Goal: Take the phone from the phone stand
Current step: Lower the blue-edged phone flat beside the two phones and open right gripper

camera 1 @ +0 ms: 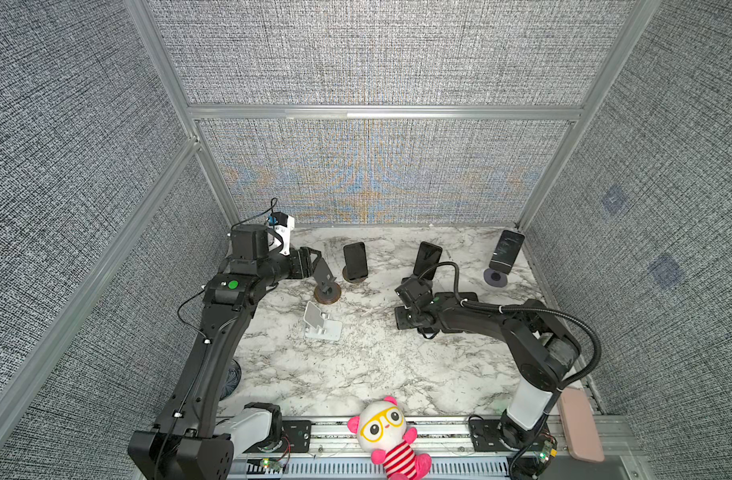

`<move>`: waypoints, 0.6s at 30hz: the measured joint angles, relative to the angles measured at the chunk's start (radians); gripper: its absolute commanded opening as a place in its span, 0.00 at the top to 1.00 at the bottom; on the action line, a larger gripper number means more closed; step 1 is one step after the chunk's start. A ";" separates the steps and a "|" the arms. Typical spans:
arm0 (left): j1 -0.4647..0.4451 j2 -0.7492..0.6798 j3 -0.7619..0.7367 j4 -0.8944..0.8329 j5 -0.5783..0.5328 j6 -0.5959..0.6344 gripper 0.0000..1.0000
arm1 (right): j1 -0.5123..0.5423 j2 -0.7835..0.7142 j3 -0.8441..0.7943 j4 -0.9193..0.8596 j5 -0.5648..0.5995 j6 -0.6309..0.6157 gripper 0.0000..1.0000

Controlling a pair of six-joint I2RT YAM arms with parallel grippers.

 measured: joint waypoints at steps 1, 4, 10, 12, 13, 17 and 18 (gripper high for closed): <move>0.000 0.000 0.000 0.002 0.000 0.000 0.36 | 0.000 0.007 0.000 0.003 0.000 0.002 0.41; 0.000 0.000 -0.001 0.003 0.000 0.000 0.36 | -0.004 0.016 0.003 0.021 0.008 0.009 0.41; 0.000 0.002 -0.001 0.007 0.000 0.000 0.36 | -0.016 0.005 -0.016 0.043 0.019 0.021 0.41; 0.000 0.003 -0.002 0.008 0.000 0.000 0.36 | -0.019 -0.002 -0.023 0.041 0.020 0.024 0.41; 0.000 0.005 -0.002 0.008 0.000 0.000 0.36 | -0.021 -0.005 -0.024 0.040 0.021 0.024 0.40; 0.000 0.010 -0.006 0.008 0.002 0.000 0.36 | -0.023 -0.025 -0.028 0.033 0.020 0.023 0.39; 0.000 0.011 -0.006 0.008 0.003 0.000 0.36 | -0.023 -0.033 -0.028 0.030 0.020 0.023 0.39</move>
